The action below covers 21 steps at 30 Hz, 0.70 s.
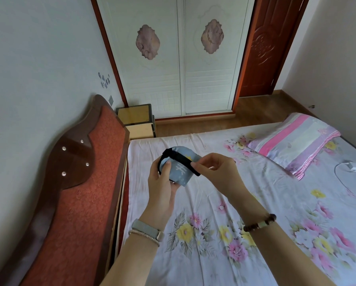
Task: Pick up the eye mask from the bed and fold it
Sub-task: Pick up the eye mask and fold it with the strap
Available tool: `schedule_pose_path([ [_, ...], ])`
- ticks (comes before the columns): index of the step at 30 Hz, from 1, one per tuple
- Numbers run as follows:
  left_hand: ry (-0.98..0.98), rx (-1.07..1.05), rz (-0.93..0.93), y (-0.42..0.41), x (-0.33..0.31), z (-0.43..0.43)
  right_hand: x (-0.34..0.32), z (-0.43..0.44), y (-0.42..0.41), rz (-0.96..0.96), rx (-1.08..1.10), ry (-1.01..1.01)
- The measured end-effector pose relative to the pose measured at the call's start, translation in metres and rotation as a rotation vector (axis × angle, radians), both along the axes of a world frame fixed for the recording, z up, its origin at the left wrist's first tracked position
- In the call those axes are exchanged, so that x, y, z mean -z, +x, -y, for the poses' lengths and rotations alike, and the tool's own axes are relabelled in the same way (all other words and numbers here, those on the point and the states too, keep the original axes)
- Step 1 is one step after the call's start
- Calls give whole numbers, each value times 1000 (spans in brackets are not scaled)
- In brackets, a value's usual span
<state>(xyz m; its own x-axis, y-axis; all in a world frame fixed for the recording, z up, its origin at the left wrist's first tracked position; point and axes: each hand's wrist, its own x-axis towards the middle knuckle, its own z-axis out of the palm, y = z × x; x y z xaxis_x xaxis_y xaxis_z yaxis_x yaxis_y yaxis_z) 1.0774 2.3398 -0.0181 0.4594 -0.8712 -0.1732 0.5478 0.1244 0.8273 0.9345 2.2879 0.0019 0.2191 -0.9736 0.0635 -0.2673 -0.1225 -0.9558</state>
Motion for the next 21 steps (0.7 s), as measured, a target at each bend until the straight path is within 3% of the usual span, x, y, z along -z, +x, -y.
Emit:
schedule_pose_path([
  [5,-51,-1,13,-5,1,-2,10,-2,8,135,141,157],
  [10,-80,4,18,-6,6,-1,10,-4,7,283,-16,404],
  [17,-49,99,112,-4,12,2,15,0,2,422,-11,345],
  [21,19,211,124,-2,4,5,13,7,-13,410,41,276],
])
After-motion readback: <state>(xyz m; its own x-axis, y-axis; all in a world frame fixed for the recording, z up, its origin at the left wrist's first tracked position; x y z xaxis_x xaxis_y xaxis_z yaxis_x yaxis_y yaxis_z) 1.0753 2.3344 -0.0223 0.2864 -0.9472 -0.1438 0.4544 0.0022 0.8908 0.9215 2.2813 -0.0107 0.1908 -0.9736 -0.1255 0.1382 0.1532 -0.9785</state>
